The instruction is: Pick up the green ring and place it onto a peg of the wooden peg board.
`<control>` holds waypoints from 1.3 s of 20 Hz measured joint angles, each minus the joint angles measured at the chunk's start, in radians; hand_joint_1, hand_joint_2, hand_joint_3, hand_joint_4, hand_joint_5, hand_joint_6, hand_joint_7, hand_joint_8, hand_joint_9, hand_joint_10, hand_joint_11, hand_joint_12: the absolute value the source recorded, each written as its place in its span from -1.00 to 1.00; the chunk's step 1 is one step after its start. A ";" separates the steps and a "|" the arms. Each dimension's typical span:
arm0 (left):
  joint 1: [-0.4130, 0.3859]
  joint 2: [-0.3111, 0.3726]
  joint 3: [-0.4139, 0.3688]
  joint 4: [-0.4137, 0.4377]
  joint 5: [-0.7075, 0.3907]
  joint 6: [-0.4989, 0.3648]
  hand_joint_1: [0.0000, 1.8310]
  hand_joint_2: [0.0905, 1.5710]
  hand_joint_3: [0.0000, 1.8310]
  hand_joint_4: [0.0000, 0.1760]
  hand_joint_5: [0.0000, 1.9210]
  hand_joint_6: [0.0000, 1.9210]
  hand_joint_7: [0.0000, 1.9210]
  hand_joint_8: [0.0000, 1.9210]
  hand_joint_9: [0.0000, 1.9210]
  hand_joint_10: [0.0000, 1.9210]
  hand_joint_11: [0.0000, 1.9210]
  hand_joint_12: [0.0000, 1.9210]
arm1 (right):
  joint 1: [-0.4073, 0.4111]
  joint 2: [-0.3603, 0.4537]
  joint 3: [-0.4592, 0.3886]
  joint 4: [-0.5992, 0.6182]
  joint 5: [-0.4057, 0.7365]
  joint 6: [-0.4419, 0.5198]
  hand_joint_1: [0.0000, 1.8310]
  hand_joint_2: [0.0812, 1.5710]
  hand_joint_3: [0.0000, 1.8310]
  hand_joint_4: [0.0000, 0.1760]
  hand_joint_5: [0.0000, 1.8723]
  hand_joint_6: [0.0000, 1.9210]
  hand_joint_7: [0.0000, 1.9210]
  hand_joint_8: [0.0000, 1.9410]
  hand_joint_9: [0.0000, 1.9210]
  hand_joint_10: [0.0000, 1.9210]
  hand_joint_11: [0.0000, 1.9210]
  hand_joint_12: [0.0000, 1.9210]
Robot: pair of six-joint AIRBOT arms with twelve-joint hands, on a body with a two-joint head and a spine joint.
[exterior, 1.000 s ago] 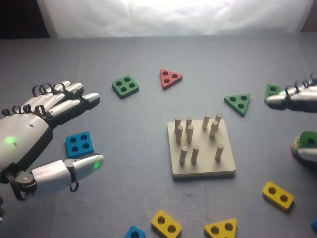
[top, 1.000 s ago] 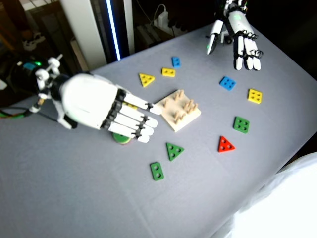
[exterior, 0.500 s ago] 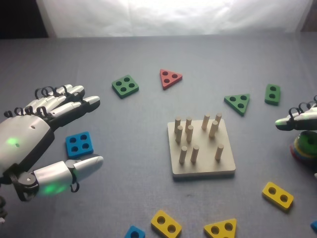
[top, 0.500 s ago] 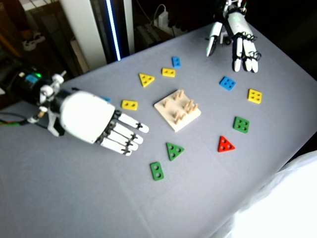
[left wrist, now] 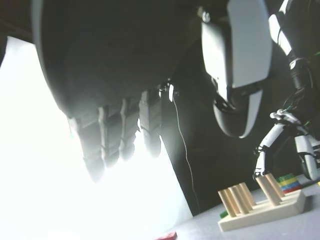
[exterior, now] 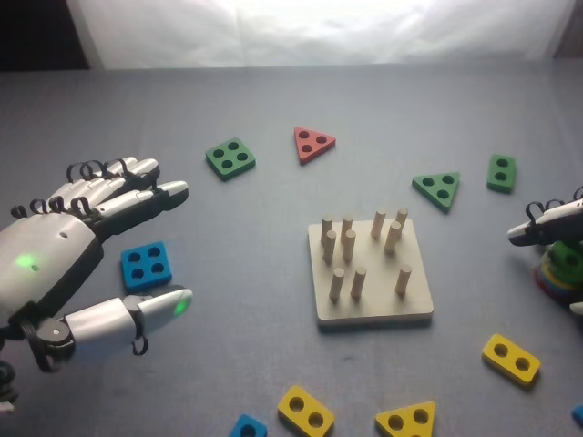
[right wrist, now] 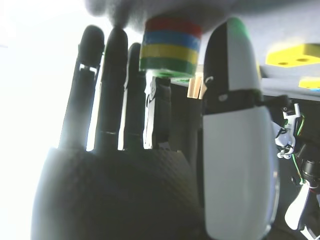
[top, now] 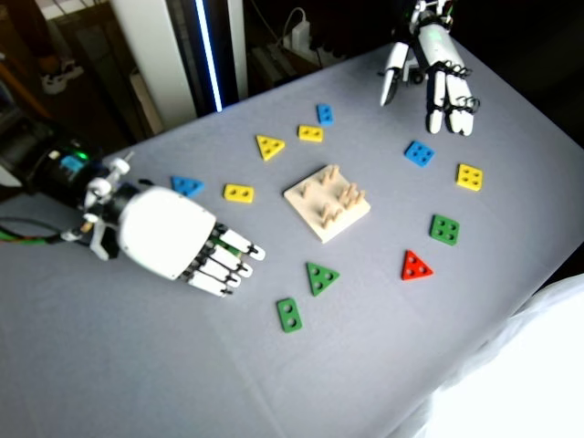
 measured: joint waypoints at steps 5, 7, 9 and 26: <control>0.000 0.000 0.000 -0.002 0.000 -0.005 -0.26 0.40 -1.00 -0.28 -0.63 -1.00 -0.89 -1.00 -0.97 -1.00 -1.00 -0.78 | 0.005 -0.002 0.006 0.002 0.004 -0.001 0.49 0.32 -1.00 -1.00 -0.10 -1.00 0.10 -0.09 0.24 -0.88 -0.34 0.34; 0.001 0.000 0.000 -0.003 -0.001 -0.006 -0.25 0.40 -1.00 -0.12 -0.62 -1.00 -0.87 -1.00 -0.96 -1.00 -1.00 -0.82 | 0.005 -0.002 0.006 0.002 0.007 -0.001 0.52 0.35 -1.00 -1.00 -0.01 -0.17 0.07 -0.14 0.00 0.15 -0.30 0.37; 0.002 0.000 0.000 -0.003 0.000 -0.006 -0.23 0.40 -1.00 -0.15 -0.61 -1.00 -0.87 -1.00 -0.95 -1.00 -1.00 -0.87 | 0.005 -0.002 0.007 0.005 0.003 0.003 0.51 0.34 -1.00 -1.00 0.03 -0.02 0.10 -0.20 0.04 0.17 -0.28 0.36; 0.002 0.000 0.000 0.000 0.000 -0.010 -0.27 0.40 -1.00 -0.36 -0.58 -1.00 -0.85 -1.00 -0.93 -1.00 -1.00 -0.79 | 0.278 -0.062 -0.024 -0.413 0.077 0.132 0.32 0.25 -1.00 -1.00 0.33 -0.46 -0.01 0.47 0.09 0.81 0.14 0.95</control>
